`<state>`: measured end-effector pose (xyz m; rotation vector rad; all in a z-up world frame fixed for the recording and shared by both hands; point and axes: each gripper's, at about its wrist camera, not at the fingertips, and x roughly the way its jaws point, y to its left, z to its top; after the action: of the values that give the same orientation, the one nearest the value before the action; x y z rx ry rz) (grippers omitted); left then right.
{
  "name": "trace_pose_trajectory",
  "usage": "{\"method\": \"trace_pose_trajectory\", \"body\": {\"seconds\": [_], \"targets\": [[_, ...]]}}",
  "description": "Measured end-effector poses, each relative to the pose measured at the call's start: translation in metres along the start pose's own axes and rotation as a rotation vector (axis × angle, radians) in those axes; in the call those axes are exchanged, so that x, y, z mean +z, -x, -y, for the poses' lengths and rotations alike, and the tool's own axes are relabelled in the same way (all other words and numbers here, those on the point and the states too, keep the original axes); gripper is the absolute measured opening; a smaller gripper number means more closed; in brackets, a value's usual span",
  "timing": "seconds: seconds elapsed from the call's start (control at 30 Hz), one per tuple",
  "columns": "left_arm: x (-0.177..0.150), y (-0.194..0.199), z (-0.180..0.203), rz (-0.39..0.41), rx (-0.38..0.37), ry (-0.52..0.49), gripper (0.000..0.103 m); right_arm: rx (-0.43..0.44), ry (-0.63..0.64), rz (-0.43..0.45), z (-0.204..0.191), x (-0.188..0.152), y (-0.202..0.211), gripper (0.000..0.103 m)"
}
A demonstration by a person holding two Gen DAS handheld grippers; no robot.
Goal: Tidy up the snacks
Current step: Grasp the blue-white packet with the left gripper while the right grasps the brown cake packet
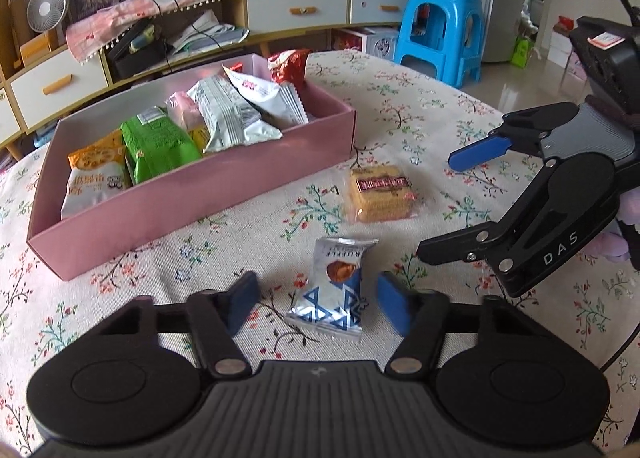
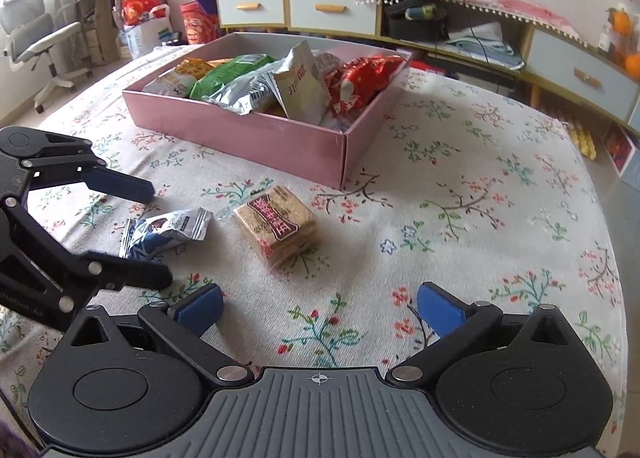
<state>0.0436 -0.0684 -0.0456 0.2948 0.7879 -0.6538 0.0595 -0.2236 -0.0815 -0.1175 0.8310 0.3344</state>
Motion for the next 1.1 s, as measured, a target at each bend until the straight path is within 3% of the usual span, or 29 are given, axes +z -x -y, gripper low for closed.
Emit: {"method": "trace_pose_trajectory", "body": {"seconds": [0.03, 0.1, 0.13, 0.6, 0.9, 1.1], "targets": [[0.0, 0.0, -0.001, 0.0, -0.004, 0.0, 0.047, 0.001, 0.001, 0.003, 0.0, 0.0, 0.0, 0.103], [0.002, 0.001, -0.004, -0.001, -0.007, 0.001, 0.031, 0.001, 0.001, 0.007, 0.0, 0.001, -0.002, 0.103], [0.002, 0.001, -0.005, -0.002, -0.003, 0.0, 0.028, 0.0, 0.001, 0.008, 0.0, 0.002, -0.003, 0.103], [0.004, 0.003, -0.026, -0.039, 0.08, 0.067, 0.025, -0.022, 0.018, -0.005, -0.013, 0.017, -0.014, 0.103], [0.004, 0.007, -0.038, -0.074, 0.095, 0.138, 0.025, -0.029, 0.061, -0.013, -0.03, 0.029, -0.019, 0.1], [0.004, 0.01, -0.043, -0.088, 0.089, 0.169, 0.025, -0.014, 0.081, -0.014, -0.04, 0.033, -0.016, 0.085]]}}
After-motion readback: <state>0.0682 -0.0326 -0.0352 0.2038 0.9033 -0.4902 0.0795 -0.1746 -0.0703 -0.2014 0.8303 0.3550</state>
